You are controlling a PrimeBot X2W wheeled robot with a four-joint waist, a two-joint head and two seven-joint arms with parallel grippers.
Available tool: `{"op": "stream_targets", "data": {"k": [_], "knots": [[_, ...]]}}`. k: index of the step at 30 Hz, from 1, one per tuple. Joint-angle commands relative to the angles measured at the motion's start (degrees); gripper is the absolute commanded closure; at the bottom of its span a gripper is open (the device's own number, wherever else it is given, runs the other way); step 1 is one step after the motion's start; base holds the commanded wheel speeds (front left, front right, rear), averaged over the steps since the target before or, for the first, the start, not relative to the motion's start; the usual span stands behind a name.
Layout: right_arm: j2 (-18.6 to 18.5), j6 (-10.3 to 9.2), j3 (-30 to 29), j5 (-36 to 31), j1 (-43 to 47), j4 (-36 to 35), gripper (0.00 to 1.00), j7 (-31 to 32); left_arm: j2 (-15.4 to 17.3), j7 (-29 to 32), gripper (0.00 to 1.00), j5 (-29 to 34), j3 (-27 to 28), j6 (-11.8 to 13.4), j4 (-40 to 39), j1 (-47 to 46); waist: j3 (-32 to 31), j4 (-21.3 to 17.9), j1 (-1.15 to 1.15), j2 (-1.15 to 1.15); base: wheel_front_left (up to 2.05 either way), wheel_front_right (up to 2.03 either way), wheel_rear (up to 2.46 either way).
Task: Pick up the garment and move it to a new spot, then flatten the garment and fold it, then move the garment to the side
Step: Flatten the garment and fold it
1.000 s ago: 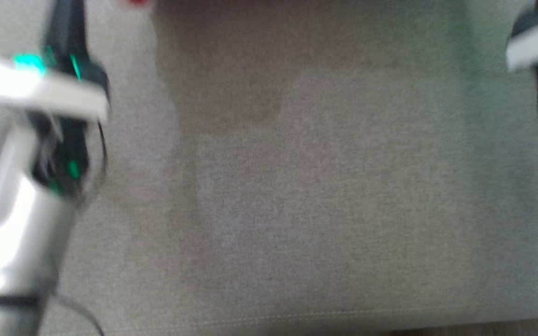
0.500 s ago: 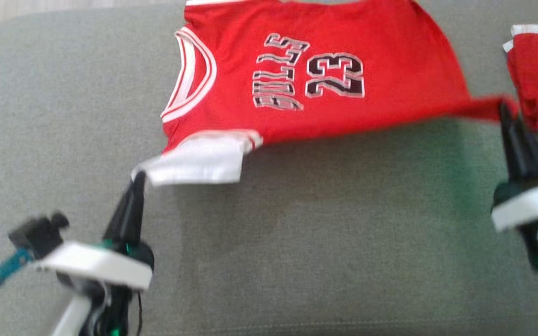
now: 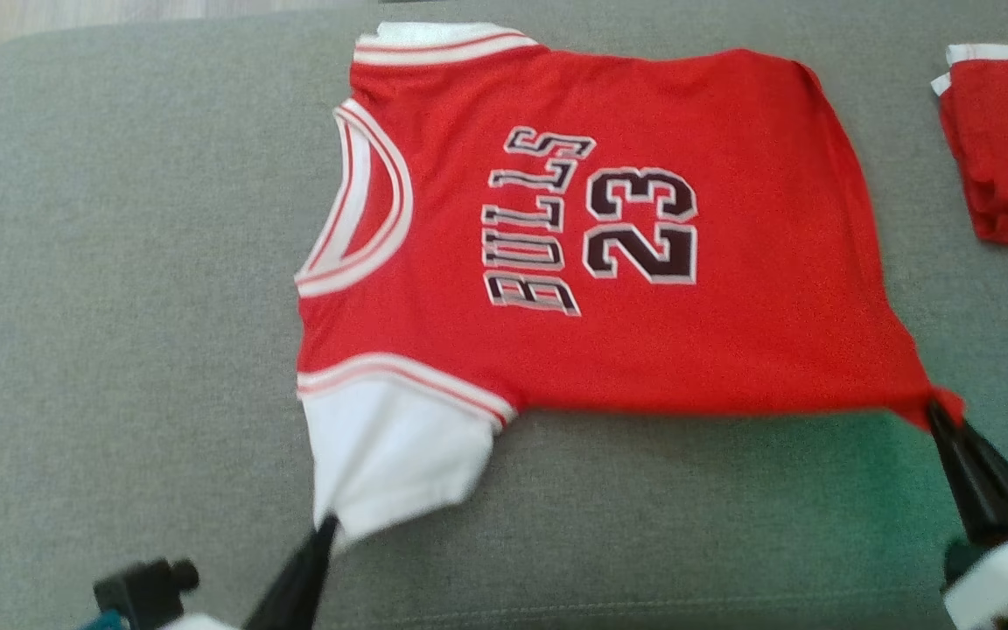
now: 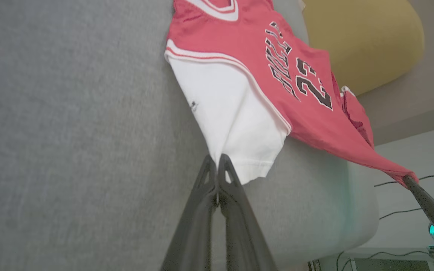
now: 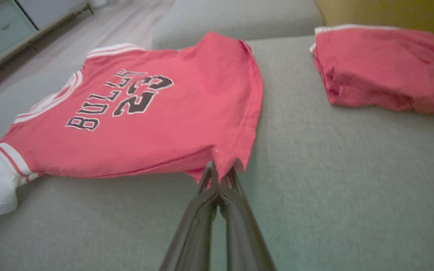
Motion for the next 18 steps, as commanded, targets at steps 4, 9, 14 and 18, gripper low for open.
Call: {"op": "stream_targets", "data": {"k": [4, 9, 14, 18], "knots": [[-0.4, 0.10, -3.2, 0.4, 4.0, -5.2, 1.00, 2.0, 3.1, 3.0, 1.00, -0.7, 0.5, 1.3, -5.7, 1.8, 0.9, 0.1, 0.00, 0.00, 0.00, 0.00, 0.00], [0.4, 0.10, -4.3, -0.2, 4.4, -6.5, 1.00, 2.0, 3.6, 3.6, 1.00, -2.4, 1.9, 1.6, -9.8, 1.6, 0.9, 0.0, 0.00, 0.00, 0.00, 0.00, 0.00], [1.2, 0.10, -3.7, -0.2, 1.2, -5.9, 1.00, 1.4, 2.2, 3.8, 1.00, -6.5, 4.8, 0.5, -12.7, -2.4, 0.7, -0.1, 0.00, 0.00, 0.00, 0.00, 0.00], [2.1, 0.10, -3.3, -0.1, -3.6, -2.5, 1.00, 0.8, 0.9, 4.8, 1.00, -7.8, 6.4, 0.4, -11.8, -9.0, 1.4, -0.2, 0.00, 0.00, 0.00, 0.00, 0.00]]}}
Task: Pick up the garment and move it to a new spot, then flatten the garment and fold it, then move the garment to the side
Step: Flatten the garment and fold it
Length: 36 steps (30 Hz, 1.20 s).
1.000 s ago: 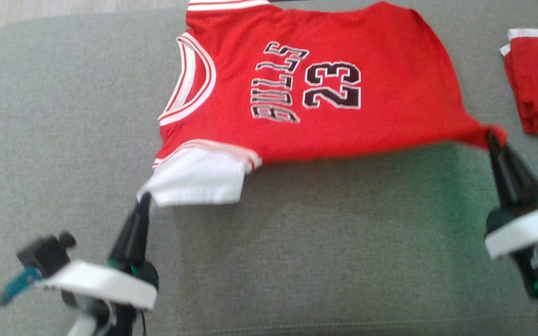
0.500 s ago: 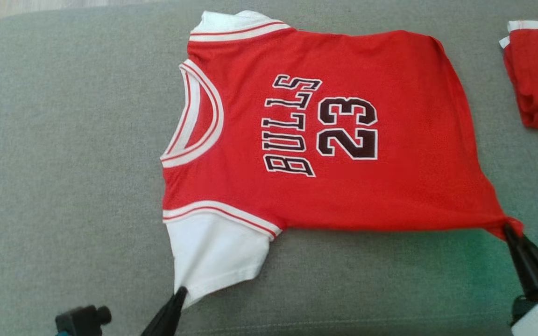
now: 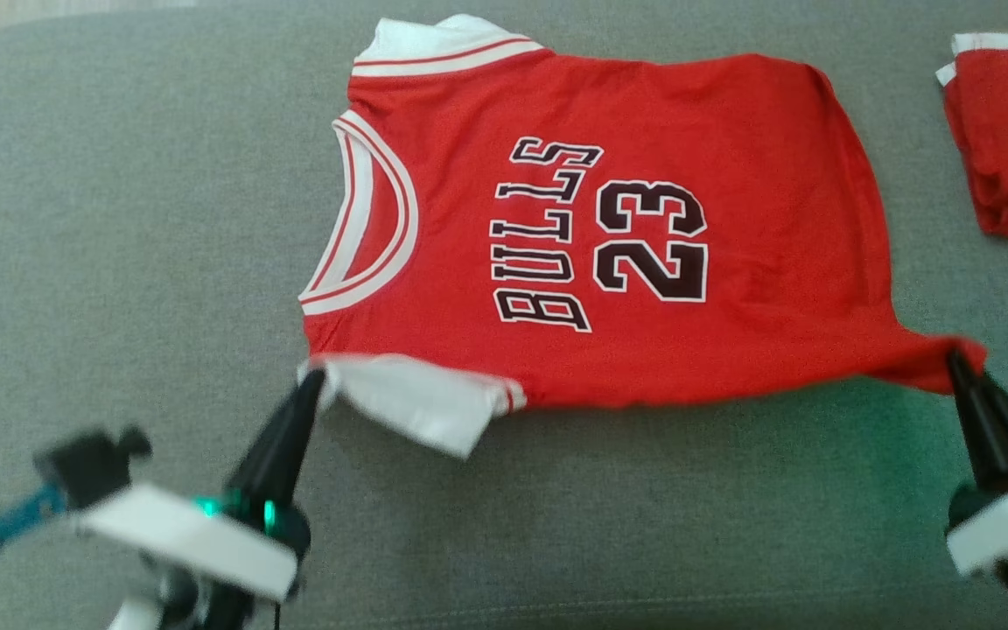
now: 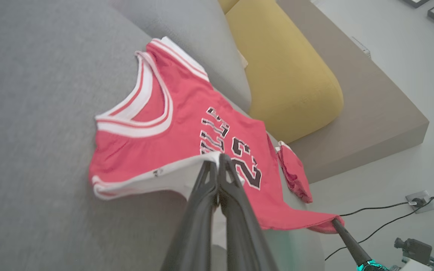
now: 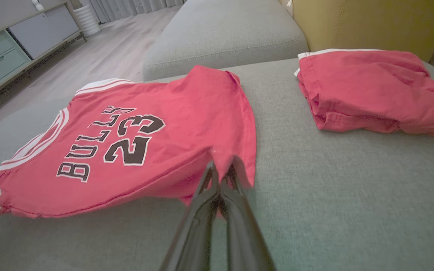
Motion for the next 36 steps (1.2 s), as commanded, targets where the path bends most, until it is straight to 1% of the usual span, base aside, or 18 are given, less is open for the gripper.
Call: {"op": "stream_targets", "data": {"k": [1, 9, 13, 18, 22, 23, 24, 25, 26, 29, 33, 36], "knots": [[-1.1, 0.10, 0.8, -0.1, -3.0, -0.4, 1.00, -0.7, 0.1, 0.2, 1.00, 0.1, 2.5, -0.4, -1.0, -4.8, 0.5, -0.1, 0.00, 0.00, 0.00, 0.00, 0.00], [0.2, 0.10, 1.2, -1.0, -14.1, 10.0, 1.00, -2.3, -2.3, 1.2, 1.00, 3.4, 1.8, -1.9, 7.2, -19.6, 4.1, -0.3, 0.00, 0.00, 0.00, 0.00, 0.00], [0.7, 0.10, 1.8, -1.8, -18.9, 14.9, 1.00, -3.2, -3.3, 0.9, 1.00, 6.2, 0.8, -2.9, 12.1, -26.4, 6.1, -0.3, 0.00, 0.00, 0.00, 0.00, 0.00], [0.6, 0.10, 3.2, -2.2, -23.2, 19.5, 1.00, -5.1, -4.1, -0.2, 1.00, 9.4, -0.4, -4.7, 17.9, -32.9, 8.0, -0.6, 0.00, 0.00, 0.00, 0.00, 0.00], [0.7, 0.10, 4.5, -2.2, -25.4, 22.0, 1.00, -6.8, -5.0, -1.3, 1.00, 10.7, -0.9, -5.6, 22.1, -36.2, 9.1, -0.9, 0.00, 0.00, 0.00, 0.00, 0.00], [0.8, 0.10, 4.8, -2.0, -25.9, 22.4, 0.73, -7.4, -5.2, -1.6, 1.00, 11.0, -0.9, -5.5, 23.1, -36.7, 9.3, -1.0, 0.00, 0.00, 0.00, 0.00, 0.00], [0.9, 0.10, 5.3, -1.8, -26.3, 22.9, 0.32, -8.0, -5.4, -1.9, 0.72, 11.3, -1.1, -5.6, 23.9, -37.0, 9.4, -1.1, 0.00, 0.00, 0.00, 0.00, 0.00], [1.0, 0.10, 5.7, -1.3, -26.5, 23.3, 0.00, -8.4, -5.5, -2.1, 0.25, 11.7, -1.2, -5.1, 24.7, -37.0, 9.4, -1.2, 0.00, 0.00, 0.00, 0.00, 0.00], [1.3, 0.10, 5.8, -0.8, -26.7, 23.5, 0.00, -9.1, -5.7, -2.1, 0.00, 11.7, -1.2, -4.7, 25.3, -36.9, 9.4, -1.3, 0.00, 0.00, 0.00, 0.00, 0.00], [1.6, 0.10, 5.8, 0.2, -26.6, 23.6, 0.00, -10.1, -5.8, -2.3, 0.00, 11.6, -1.1, -4.1, 25.7, -36.1, 9.1, -1.4, 0.00, 0.00, 0.00, 0.00, 0.00], [2.3, 0.10, 3.7, 1.2, -24.2, 21.8, 0.00, -12.2, -4.0, -3.5, 0.00, 12.3, -0.9, -1.1, 23.3, -29.0, 7.9, -1.6, 0.00, 0.00, 0.00, 0.00, 0.00], [2.8, 0.10, 2.9, 1.4, -22.0, 20.3, 0.00, -12.4, -3.6, -4.0, 0.00, 12.1, -0.9, 1.4, 21.8, -23.1, 7.2, -1.6, 0.00, 0.00, 0.00, 0.00, 0.00]]}}
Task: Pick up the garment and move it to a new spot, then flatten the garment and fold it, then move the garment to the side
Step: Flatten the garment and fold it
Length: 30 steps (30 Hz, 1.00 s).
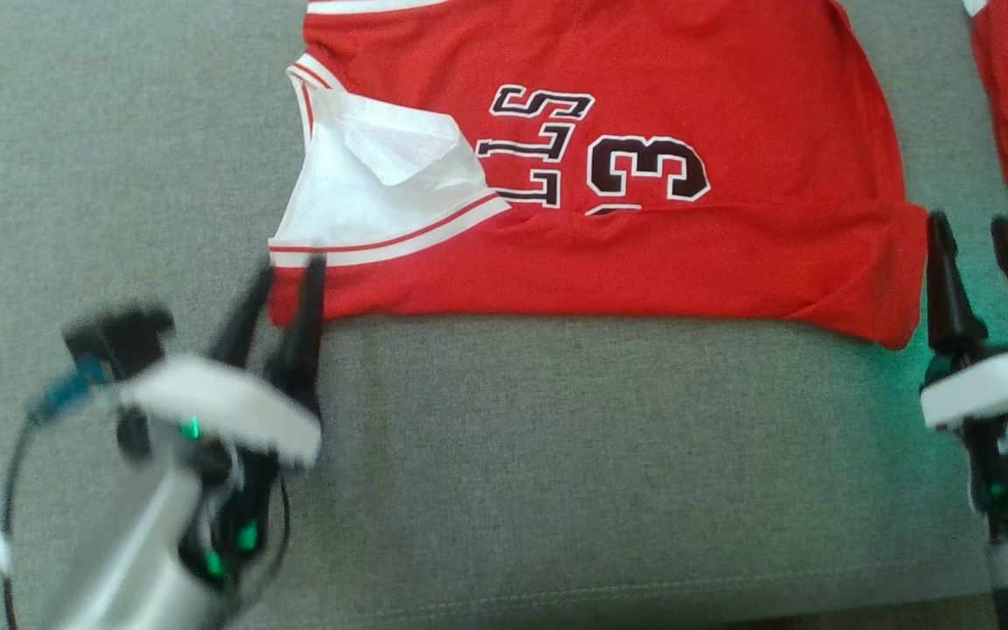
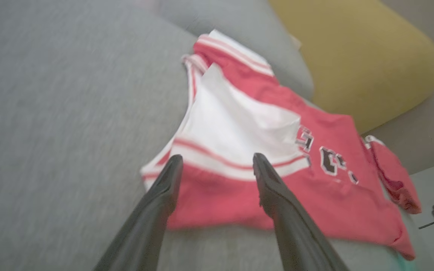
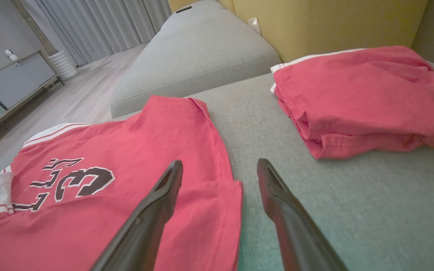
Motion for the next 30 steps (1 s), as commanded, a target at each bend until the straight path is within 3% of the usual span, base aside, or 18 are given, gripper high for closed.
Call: {"op": "stream_targets", "data": {"k": [1, 5, 13, 14, 15, 16, 17, 18, 30], "knots": [[-0.2, 0.11, 0.6, 0.4, 0.9, -2.1, 0.00, -0.6, 1.7, -0.3, 0.00, 0.0, 1.9, 0.4, -2.0, -0.6, -0.3, 0.1, 0.00, 0.00, 0.00, 0.00, 0.00], [1.0, 0.11, -0.7, 0.8, 3.2, -3.8, 0.00, -0.3, 0.7, 0.1, 0.00, -1.5, 2.3, 2.3, -1.1, 2.0, -0.6, 0.3, 0.00, 0.00, 0.00, 0.00, 0.00], [1.8, 0.11, -0.9, 0.3, 4.2, -5.3, 0.00, 1.4, -0.4, 1.1, 0.00, -1.9, 2.3, 1.8, 7.1, -2.6, 0.5, -0.2, 0.00, 0.00, 0.00, 0.00, 0.00], [1.8, 0.11, -0.9, 0.2, 4.2, -5.3, 0.00, 1.5, -0.4, 1.3, 0.19, -1.9, 2.2, 1.8, 7.9, -2.8, 0.5, -0.3, 0.00, 0.00, 0.00, 0.00, 0.00], [1.9, 0.11, -0.9, 0.1, 4.3, -5.3, 0.00, 1.6, -0.4, 1.5, 0.52, -2.0, 2.1, 1.7, 8.4, -2.9, 0.4, -0.3, 0.00, 0.00, 0.00, 0.00, 0.00], [2.0, 0.11, -1.0, 0.1, 4.4, -5.3, 0.00, 1.7, -0.5, 1.7, 0.61, -2.1, 2.0, 1.5, 8.8, -3.0, 0.4, -0.3, 0.00, 0.00, 0.00, 0.00, 0.00], [2.3, 0.11, -1.1, 0.3, 4.6, -5.1, 0.00, 2.0, -0.5, 1.8, 0.85, -2.2, 1.8, 1.3, 9.1, -2.9, 0.3, -0.3, 0.00, 0.00, 0.00, 0.00, 0.00], [2.6, 0.11, -1.1, 0.5, 4.8, -4.9, 0.00, 2.3, -0.5, 1.9, 1.00, -2.3, 1.7, 1.0, 9.1, -2.9, 0.1, -0.2, 0.00, 0.00, 0.00, 0.00, 0.00], [6.2, 0.11, -3.5, -1.3, 5.6, 0.6, 0.00, 8.5, 1.2, 0.4, 1.00, -1.4, 1.3, -0.6, 7.3, -2.0, -0.5, 2.1, 0.00, 0.00, 0.00, 0.00, 0.00]]}}
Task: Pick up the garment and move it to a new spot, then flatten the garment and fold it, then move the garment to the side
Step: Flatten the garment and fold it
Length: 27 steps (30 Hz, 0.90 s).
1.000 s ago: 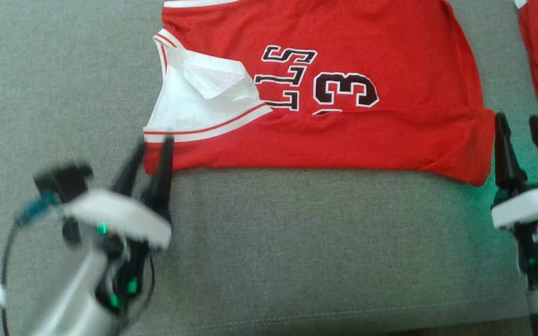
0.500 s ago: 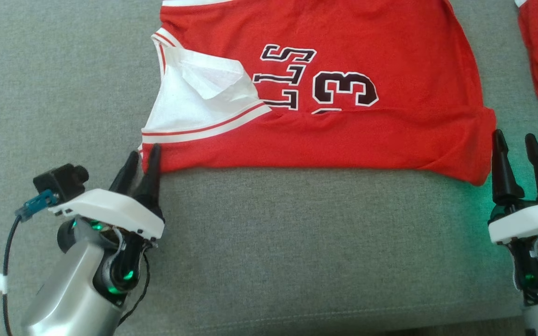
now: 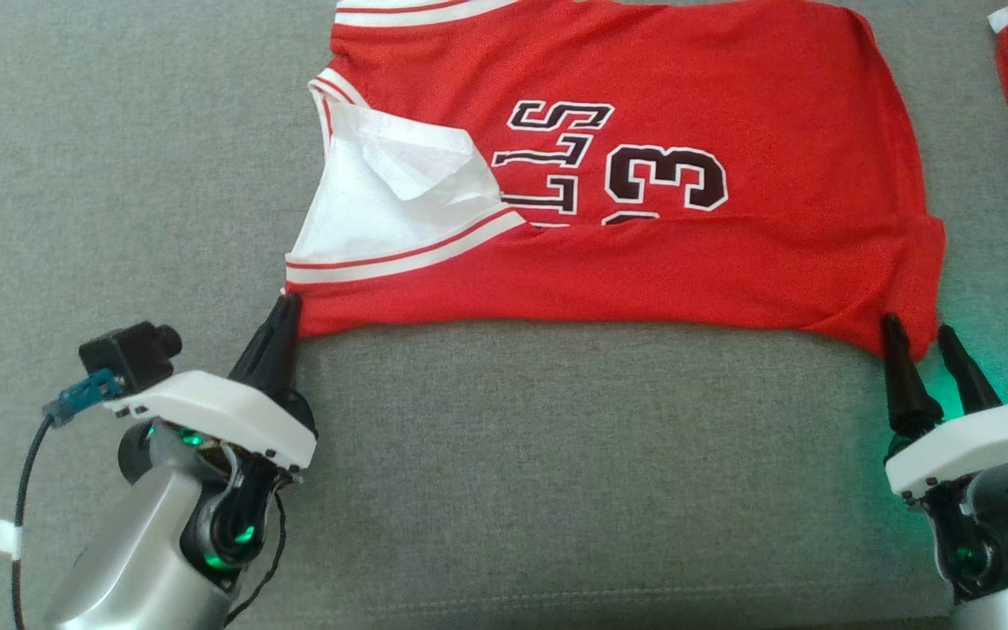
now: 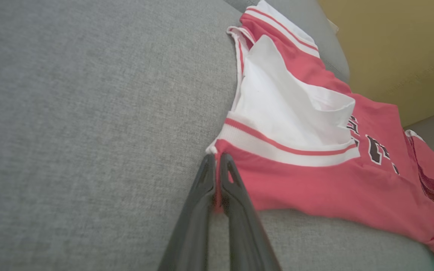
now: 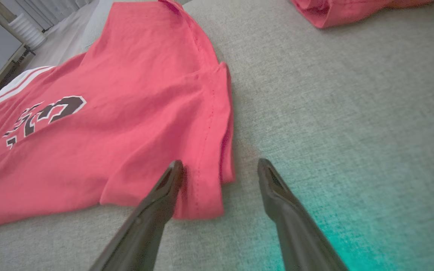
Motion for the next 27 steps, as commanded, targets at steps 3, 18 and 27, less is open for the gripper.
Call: {"op": "stream_targets", "data": {"k": [3, 18, 27], "knots": [[-0.3, 0.11, 1.2, -0.3, -0.5, -1.2, 0.71, 1.6, 2.3, -0.5, 1.00, 0.5, 2.2, -0.3, -2.1, -0.6, 0.1, 0.5, 0.00, 0.00, 0.00, 0.00, 0.00], [-8.7, 0.11, 1.0, 2.5, 6.0, -7.7, 1.00, 7.1, 4.6, 1.4, 1.00, 0.5, 0.2, 1.2, -10.0, 6.6, -2.0, 2.9, 0.00, 0.00, 0.00, 0.00, 0.00], [-13.1, 0.11, -2.9, 4.3, 14.5, -13.5, 1.00, 11.8, 7.0, 3.9, 1.00, 0.6, -2.0, 5.5, -20.1, 16.0, -2.9, 5.2, 0.00, 0.00, 0.00, 0.00, 0.00]]}}
